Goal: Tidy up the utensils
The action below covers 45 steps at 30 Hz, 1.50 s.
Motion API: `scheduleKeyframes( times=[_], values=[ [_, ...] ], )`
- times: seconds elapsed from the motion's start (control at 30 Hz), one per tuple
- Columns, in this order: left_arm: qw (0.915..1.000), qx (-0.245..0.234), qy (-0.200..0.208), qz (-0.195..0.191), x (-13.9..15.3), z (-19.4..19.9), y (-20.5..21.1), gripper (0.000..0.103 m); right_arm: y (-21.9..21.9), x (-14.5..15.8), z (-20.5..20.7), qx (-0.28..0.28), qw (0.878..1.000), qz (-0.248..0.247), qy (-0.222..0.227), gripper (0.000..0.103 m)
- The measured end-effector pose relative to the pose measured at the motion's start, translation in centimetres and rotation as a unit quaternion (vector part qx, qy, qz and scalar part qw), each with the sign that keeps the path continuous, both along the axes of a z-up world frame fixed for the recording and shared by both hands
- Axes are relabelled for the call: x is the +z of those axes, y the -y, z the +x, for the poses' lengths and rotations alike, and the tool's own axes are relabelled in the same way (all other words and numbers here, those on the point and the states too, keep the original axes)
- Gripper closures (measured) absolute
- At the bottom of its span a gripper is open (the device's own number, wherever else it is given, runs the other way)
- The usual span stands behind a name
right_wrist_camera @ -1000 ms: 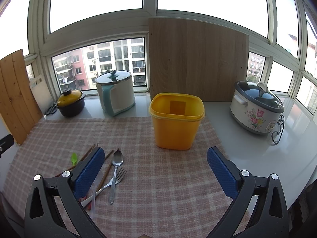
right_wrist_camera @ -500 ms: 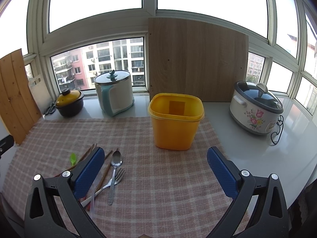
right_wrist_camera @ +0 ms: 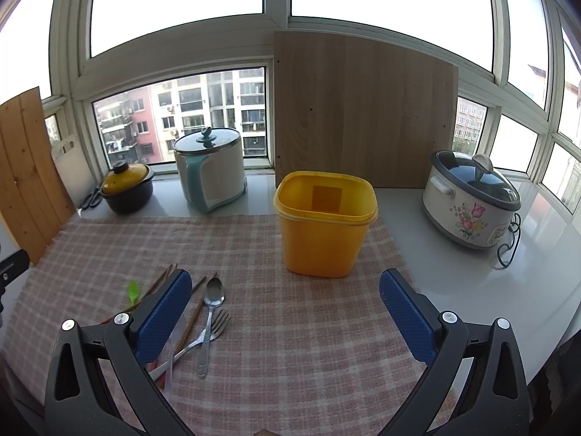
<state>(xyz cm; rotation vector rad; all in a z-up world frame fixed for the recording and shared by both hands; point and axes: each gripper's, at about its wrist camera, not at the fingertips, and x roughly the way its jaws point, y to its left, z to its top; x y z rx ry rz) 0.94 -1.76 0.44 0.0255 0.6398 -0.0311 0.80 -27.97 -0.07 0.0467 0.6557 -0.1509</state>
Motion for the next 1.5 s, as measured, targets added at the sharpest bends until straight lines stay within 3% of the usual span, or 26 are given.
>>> scheduleKeyframes(
  times=[0.63,0.93,1.1,1.17,1.33,1.5],
  values=[
    [0.9988,0.006,-0.049,0.005,-2.9,2.2,-2.1,0.0,-1.0,-2.1,1.3,0.006,0.999,-0.012,-0.032,0.001],
    [0.9961,-0.03,-0.081,0.018,-5.9,4.2,-2.7,0.0,-0.9,-4.4,1.6,0.046,0.999,0.009,-0.023,0.001],
    [0.9897,-0.071,-0.123,0.016,-8.1,5.6,-1.9,0.01,-0.9,-6.3,2.7,0.058,0.996,0.021,-0.059,0.001],
    [0.9869,-0.08,-0.139,0.014,-8.9,6.1,-1.6,0.02,-1.0,-7.0,2.9,0.062,0.995,0.016,-0.072,0.001],
    [0.982,-0.103,-0.158,0.012,-10.2,6.9,-0.7,0.031,-1.3,-8.5,3.9,0.08,0.991,0.024,-0.106,0.001],
    [0.9801,-0.113,-0.163,0.01,-10.8,7.4,-0.3,0.035,-1.9,-9.4,4.9,0.099,0.987,0.016,-0.125,0.001]
  ],
)
